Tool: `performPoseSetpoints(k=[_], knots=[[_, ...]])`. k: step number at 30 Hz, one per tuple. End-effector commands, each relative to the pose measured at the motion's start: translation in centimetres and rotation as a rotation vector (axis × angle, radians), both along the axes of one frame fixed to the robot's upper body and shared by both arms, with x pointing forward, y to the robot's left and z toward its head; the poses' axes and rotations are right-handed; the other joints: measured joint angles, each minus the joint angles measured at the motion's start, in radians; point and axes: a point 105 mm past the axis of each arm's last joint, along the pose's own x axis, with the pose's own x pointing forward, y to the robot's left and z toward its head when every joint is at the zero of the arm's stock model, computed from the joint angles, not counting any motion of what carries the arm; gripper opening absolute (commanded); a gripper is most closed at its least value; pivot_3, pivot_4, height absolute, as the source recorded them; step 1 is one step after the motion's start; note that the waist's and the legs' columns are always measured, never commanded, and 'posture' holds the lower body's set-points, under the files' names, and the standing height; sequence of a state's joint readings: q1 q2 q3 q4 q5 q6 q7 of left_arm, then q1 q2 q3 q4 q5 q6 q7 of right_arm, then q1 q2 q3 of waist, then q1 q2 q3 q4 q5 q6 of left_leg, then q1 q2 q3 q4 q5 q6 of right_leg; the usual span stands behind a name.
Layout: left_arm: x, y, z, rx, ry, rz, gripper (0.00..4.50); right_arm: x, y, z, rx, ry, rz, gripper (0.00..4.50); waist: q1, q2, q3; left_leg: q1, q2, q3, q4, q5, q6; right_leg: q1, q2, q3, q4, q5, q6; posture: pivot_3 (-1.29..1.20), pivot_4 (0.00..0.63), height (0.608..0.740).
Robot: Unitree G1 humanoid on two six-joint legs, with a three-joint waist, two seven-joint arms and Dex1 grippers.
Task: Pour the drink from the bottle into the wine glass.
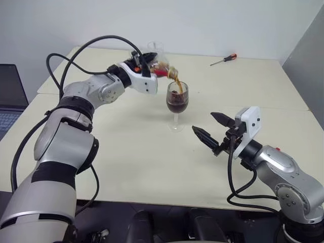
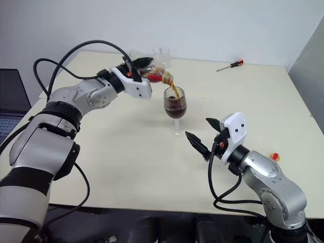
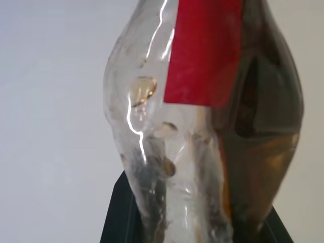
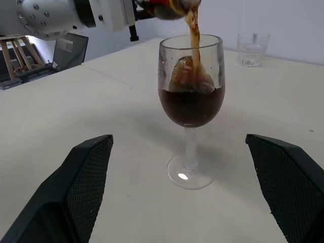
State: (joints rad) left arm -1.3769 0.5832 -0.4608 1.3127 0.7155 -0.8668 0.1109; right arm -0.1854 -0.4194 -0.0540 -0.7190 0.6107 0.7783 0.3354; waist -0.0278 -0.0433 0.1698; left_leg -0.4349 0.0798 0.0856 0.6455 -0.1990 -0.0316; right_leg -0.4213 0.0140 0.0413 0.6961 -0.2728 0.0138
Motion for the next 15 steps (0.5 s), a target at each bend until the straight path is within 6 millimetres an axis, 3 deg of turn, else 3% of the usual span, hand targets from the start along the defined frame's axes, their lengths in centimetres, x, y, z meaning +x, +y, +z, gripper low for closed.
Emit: performPoseSetpoints(k=[1,7,12,15], knots=[[-0.1,0.3,1.0,-0.118,0.029,-0.017,0.76,-0.4,0.4,0.7,0.012,-0.037,0.031,4.5,0.0,0.0,0.0,0.0,0.0,0.0,0.0,0.0,0.0,0.0,0.0,0.0,0.0,0.0,0.0,0.0,0.15,0.74],[0.0,1.5,0.7,-0.376,0.196,-0.057,0.75,-0.4,0.4,1.5,0.003,-0.064,0.054,4.5,-0.001,0.0,0.0,0.0,0.0,0.0,0.0,0.0,0.0,0.0,0.0,0.0,0.0,0.0,0.0,0.0,0.15,0.74],[0.4,3.6,-1.6,-0.666,0.413,-0.097,0.75,-0.3,1.4,4.3,-0.017,-0.149,0.119,4.5,-0.007,0.0,0.0,0.002,0.0,0.0,0.0,0.0,0.0,0.0,0.001,0.0,0.002,0.0,-0.001,0.0,0.15,0.74],[0.4,5.7,-5.5,-0.856,0.538,-0.058,0.75,-0.2,3.6,6.6,-0.019,-0.195,0.221,4.5,-0.01,0.001,0.0,0.002,0.001,-0.001,0.0,0.0,0.0,0.0,0.001,0.0,0.002,0.0,-0.001,0.0,0.15,0.74]])
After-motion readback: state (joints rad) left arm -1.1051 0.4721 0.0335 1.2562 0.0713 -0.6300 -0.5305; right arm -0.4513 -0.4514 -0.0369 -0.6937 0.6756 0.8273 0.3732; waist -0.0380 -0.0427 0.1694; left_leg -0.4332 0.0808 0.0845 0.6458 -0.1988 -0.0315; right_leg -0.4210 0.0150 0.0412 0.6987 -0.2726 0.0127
